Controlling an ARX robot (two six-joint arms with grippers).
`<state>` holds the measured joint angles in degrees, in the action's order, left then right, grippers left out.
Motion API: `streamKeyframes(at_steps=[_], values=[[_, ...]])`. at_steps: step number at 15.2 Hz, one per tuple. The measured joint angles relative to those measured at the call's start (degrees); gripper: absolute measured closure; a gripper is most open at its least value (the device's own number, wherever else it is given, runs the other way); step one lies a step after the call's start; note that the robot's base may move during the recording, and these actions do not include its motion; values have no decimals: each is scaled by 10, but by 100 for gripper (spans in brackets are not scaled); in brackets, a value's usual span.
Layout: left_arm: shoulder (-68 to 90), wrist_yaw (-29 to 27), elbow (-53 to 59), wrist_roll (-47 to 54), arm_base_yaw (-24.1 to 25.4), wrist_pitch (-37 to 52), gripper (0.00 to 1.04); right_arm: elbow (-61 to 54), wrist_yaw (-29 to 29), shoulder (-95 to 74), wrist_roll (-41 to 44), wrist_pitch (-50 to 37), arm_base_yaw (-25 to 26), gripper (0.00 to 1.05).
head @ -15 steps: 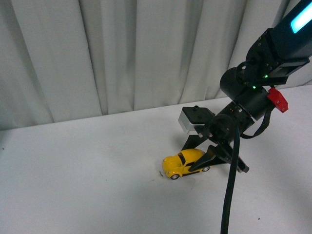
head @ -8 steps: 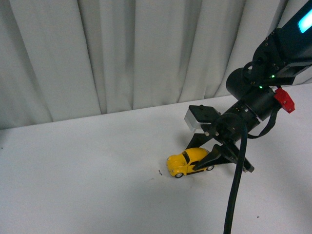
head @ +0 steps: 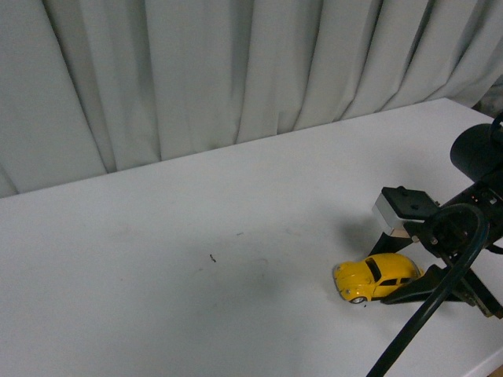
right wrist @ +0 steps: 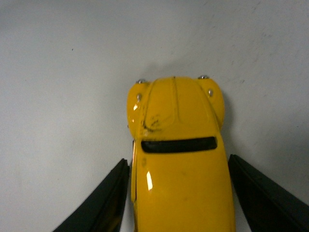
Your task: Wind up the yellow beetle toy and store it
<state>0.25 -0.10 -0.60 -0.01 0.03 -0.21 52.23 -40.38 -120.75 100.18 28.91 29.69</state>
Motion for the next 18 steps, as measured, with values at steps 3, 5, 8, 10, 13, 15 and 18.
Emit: streamKeyframes(at_steps=[3,5,8,10,13,15,18], values=[[0,0,0,0,0,0,7,1,-1,-1,-1,2,0,34],[0,1,0,0,0,0,7,2,1,0,-2,3,0,28],[0,1,0,0,0,0,7,5,2,0,-2,4,0,7],[0,1,0,0,0,0,7,6,2,0,-2,1,1,7],[0,0,0,0,0,0,7,10,3,0,-3,-3,8,6],[0,1,0,0,0,0,7,11,3,0,-2,-6,7,6],[0,1,0,0,0,0,7,11,4,0,-3,-11,7,6]])
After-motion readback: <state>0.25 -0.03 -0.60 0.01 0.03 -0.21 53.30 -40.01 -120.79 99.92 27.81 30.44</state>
